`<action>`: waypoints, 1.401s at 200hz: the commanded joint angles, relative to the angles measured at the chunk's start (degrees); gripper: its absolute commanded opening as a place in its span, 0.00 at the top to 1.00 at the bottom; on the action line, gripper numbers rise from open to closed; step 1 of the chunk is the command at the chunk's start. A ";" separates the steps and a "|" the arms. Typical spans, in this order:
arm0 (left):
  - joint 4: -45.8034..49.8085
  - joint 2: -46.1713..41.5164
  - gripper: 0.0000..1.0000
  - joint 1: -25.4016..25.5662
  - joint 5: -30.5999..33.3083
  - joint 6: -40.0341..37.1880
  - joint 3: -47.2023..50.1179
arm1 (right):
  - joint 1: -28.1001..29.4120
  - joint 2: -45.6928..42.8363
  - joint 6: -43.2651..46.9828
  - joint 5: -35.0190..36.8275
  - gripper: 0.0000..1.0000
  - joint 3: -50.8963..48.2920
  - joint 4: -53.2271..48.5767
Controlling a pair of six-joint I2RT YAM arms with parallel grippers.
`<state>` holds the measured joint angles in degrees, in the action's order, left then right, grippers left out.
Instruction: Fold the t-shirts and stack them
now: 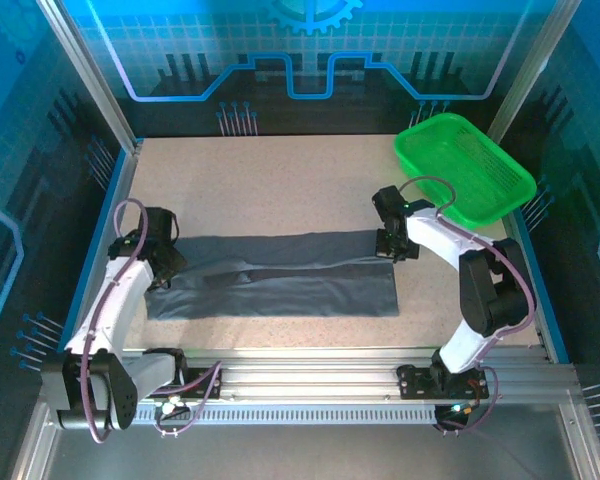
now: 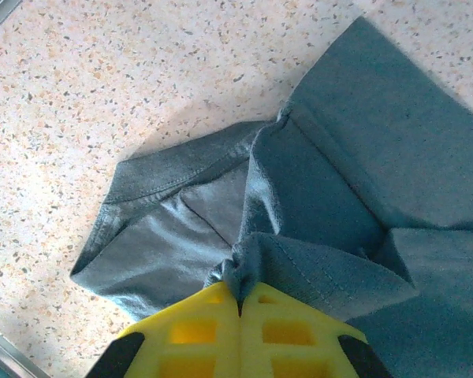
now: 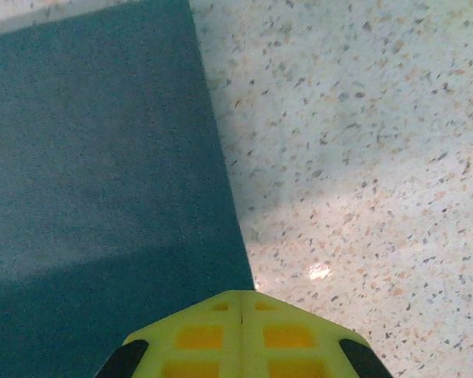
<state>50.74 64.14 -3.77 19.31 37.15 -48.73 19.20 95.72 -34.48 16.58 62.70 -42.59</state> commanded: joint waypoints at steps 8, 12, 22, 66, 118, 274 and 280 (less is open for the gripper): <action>1.53 -1.03 1.00 0.34 2.47 -0.33 1.45 | 0.85 -2.28 -1.56 1.69 0.95 -2.12 -2.70; 1.55 -1.04 1.00 0.34 2.56 -0.24 1.63 | 0.76 -2.44 -1.91 1.91 0.93 -2.35 -2.97; 1.59 -1.05 1.00 0.34 2.68 -0.06 2.12 | 0.41 -3.25 -2.71 2.27 0.82 -3.10 -3.20; 0.82 -1.03 1.00 0.34 1.97 0.56 3.93 | -0.74 -6.67 -4.65 -1.73 0.73 -2.98 -2.43; 0.32 0.14 1.00 0.34 -0.03 1.39 3.99 | 2.09 -1.58 -6.41 -8.02 0.76 1.73 -2.07; -0.20 0.29 1.00 0.39 -1.22 1.44 4.01 | -9.52 -4.55 -34.31 -27.11 0.64 -10.05 6.50; -0.22 0.31 1.00 0.39 -1.23 1.38 4.12 | -9.56 -4.25 -34.54 -27.29 0.67 -9.90 6.40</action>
<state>50.50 64.12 -3.77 18.57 37.63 -45.12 10.68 91.61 -63.92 -7.18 52.42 -37.67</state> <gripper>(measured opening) 0.053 0.375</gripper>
